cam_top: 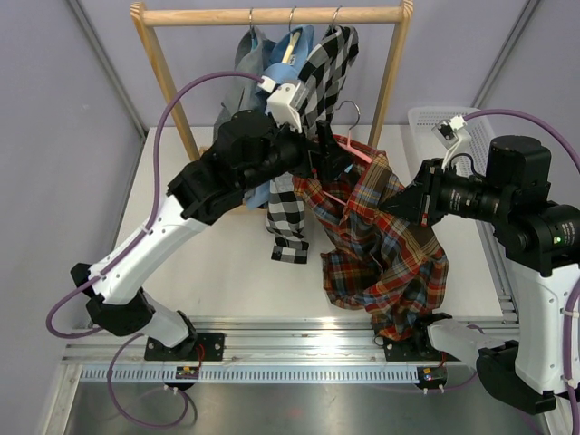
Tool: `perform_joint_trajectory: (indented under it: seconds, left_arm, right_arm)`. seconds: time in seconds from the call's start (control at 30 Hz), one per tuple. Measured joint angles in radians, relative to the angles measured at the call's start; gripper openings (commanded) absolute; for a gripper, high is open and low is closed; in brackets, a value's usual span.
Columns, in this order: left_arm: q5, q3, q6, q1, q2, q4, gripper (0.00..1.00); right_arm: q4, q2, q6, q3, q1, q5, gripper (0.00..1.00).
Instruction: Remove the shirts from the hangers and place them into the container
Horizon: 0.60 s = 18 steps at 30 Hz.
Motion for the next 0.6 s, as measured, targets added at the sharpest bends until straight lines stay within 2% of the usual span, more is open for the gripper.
perform_joint_trajectory:
  seconds: [0.4,0.47,0.6]
  left_arm:
    - [-0.159,0.062,0.049,-0.084,0.067,0.070,0.98]
    - [-0.185,0.066,0.064,-0.093,0.074,0.102,0.96]
    - [-0.222,0.070,0.091,-0.106,0.101,0.151,0.85]
  right_arm:
    - [0.003,-0.001,-0.011,0.000,0.003,0.002,0.00]
    - [0.003,-0.001,-0.014,0.000,0.004,0.001,0.00]
    - [0.003,-0.002,-0.016,0.000,0.005,0.001,0.00]
